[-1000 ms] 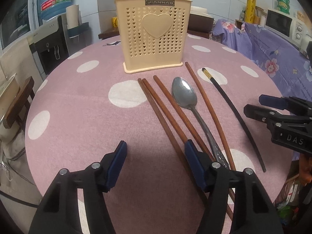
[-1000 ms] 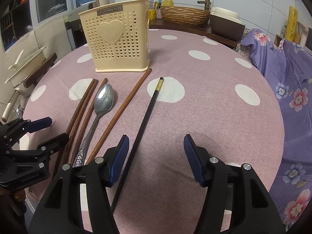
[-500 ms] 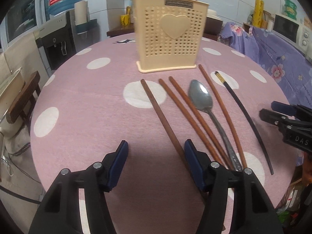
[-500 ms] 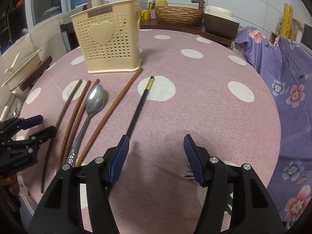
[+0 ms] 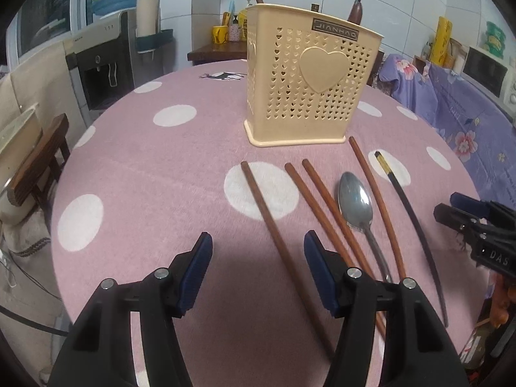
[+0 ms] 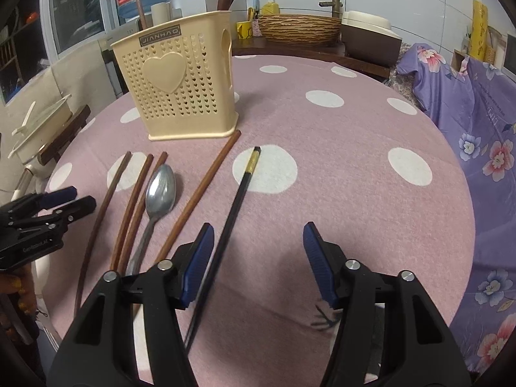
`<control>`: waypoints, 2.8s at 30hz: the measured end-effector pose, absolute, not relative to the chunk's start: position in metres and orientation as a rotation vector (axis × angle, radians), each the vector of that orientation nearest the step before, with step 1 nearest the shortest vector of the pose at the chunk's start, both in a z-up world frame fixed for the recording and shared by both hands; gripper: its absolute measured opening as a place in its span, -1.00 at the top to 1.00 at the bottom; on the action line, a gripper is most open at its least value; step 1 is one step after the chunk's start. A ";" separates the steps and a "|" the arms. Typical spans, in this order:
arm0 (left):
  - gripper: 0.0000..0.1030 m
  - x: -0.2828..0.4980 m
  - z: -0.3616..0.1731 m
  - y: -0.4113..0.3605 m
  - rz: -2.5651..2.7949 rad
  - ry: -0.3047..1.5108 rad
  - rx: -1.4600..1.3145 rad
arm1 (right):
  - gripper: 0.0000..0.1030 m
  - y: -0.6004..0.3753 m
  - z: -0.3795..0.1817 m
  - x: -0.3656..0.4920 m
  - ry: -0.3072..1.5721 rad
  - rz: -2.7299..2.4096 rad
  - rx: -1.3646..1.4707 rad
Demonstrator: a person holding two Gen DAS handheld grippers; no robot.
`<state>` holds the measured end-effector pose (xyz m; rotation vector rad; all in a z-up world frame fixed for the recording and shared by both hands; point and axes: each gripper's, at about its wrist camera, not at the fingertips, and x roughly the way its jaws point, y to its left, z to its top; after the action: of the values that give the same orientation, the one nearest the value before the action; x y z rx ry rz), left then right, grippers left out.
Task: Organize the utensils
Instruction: 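Close the right tool on the black chopstick while the left tool grasps the brown chopstick, then lift and carry the black and brown chopsticks over the basket with both tools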
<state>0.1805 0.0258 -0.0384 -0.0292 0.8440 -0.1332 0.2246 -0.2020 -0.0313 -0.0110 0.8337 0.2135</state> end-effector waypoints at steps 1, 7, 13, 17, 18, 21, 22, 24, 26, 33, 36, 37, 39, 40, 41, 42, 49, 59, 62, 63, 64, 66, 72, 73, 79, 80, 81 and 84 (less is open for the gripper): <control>-0.07 0.185 -0.038 0.025 -0.137 0.848 -0.038 | 0.03 -0.201 -0.030 0.229 0.836 0.221 -0.004; 0.13 0.206 -0.042 0.023 -0.132 0.877 -0.091 | 0.35 -0.191 -0.031 0.258 0.865 0.245 0.026; 0.28 0.219 -0.046 0.024 -0.103 0.892 -0.114 | 0.47 -0.180 -0.036 0.285 0.887 0.211 0.028; 0.39 0.225 -0.049 0.024 -0.074 0.891 -0.113 | 0.57 -0.178 -0.044 0.296 0.909 0.184 0.033; 0.42 0.226 -0.048 0.023 -0.073 0.891 -0.113 | 0.60 -0.178 -0.046 0.298 0.915 0.179 0.037; 0.50 0.232 -0.048 0.021 -0.066 0.891 -0.100 | 0.66 -0.177 -0.052 0.304 0.931 0.168 0.048; 0.51 0.234 -0.048 0.020 -0.064 0.891 -0.097 | 0.66 -0.176 -0.053 0.305 0.928 0.168 0.054; 0.55 0.237 -0.049 0.019 -0.062 0.891 -0.097 | 0.69 -0.174 -0.053 0.308 0.930 0.163 0.054; 0.60 0.239 -0.049 0.019 -0.058 0.890 -0.094 | 0.74 -0.172 -0.054 0.313 0.928 0.153 0.043; 0.76 0.245 -0.050 0.020 -0.049 0.889 -0.095 | 0.82 -0.167 -0.053 0.319 0.918 0.141 0.014; 0.81 0.246 -0.050 0.021 -0.045 0.886 -0.098 | 0.84 -0.166 -0.053 0.319 0.913 0.140 0.003; 0.81 0.246 -0.050 0.023 -0.047 0.885 -0.103 | 0.84 -0.166 -0.054 0.319 0.912 0.141 0.007; 0.81 0.246 -0.050 0.024 -0.052 0.884 -0.108 | 0.85 -0.168 -0.054 0.318 0.911 0.148 0.025; 0.81 0.246 -0.050 0.025 -0.054 0.884 -0.112 | 0.85 -0.169 -0.054 0.318 0.911 0.154 0.035; 0.81 0.247 -0.050 0.025 -0.056 0.883 -0.115 | 0.85 -0.171 -0.054 0.317 0.910 0.163 0.053; 0.82 0.247 -0.050 0.026 -0.059 0.883 -0.120 | 0.85 -0.173 -0.054 0.317 0.909 0.171 0.069; 0.82 0.241 -0.040 0.032 -0.076 0.840 -0.155 | 0.85 -0.182 -0.037 0.306 0.864 0.223 0.129; 0.84 0.209 0.026 0.041 -0.145 0.658 -0.204 | 0.85 -0.208 0.035 0.270 0.709 0.339 0.209; 0.84 0.199 0.044 0.042 -0.168 0.612 -0.207 | 0.85 -0.215 0.059 0.255 0.650 0.376 0.219; 0.84 0.197 0.049 0.043 -0.177 0.601 -0.210 | 0.85 -0.216 0.065 0.251 0.634 0.386 0.218; 0.84 0.195 0.053 0.044 -0.184 0.591 -0.212 | 0.85 -0.216 0.070 0.247 0.620 0.393 0.214; 0.84 0.189 0.063 0.043 -0.188 0.563 -0.207 | 0.85 -0.217 0.081 0.239 0.594 0.405 0.201; 0.84 0.180 0.087 0.045 -0.199 0.493 -0.192 | 0.85 -0.222 0.105 0.226 0.537 0.424 0.193; 0.84 0.179 0.090 0.045 -0.198 0.485 -0.188 | 0.85 -0.223 0.108 0.225 0.530 0.427 0.192; 0.84 0.176 0.100 0.045 -0.207 0.454 -0.185 | 0.85 -0.217 0.120 0.221 0.503 0.434 0.169; 0.84 0.175 0.101 0.046 -0.209 0.452 -0.185 | 0.86 -0.215 0.121 0.221 0.501 0.434 0.164; 0.84 0.174 0.101 0.046 -0.209 0.451 -0.185 | 0.86 -0.214 0.121 0.220 0.500 0.436 0.163; 0.84 0.174 0.102 0.046 -0.212 0.450 -0.184 | 0.86 -0.212 0.122 0.219 0.499 0.440 0.159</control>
<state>0.1736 0.0455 0.1022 -0.1842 0.4496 -0.2121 0.2194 -0.2120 0.1222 0.1587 0.4991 0.4398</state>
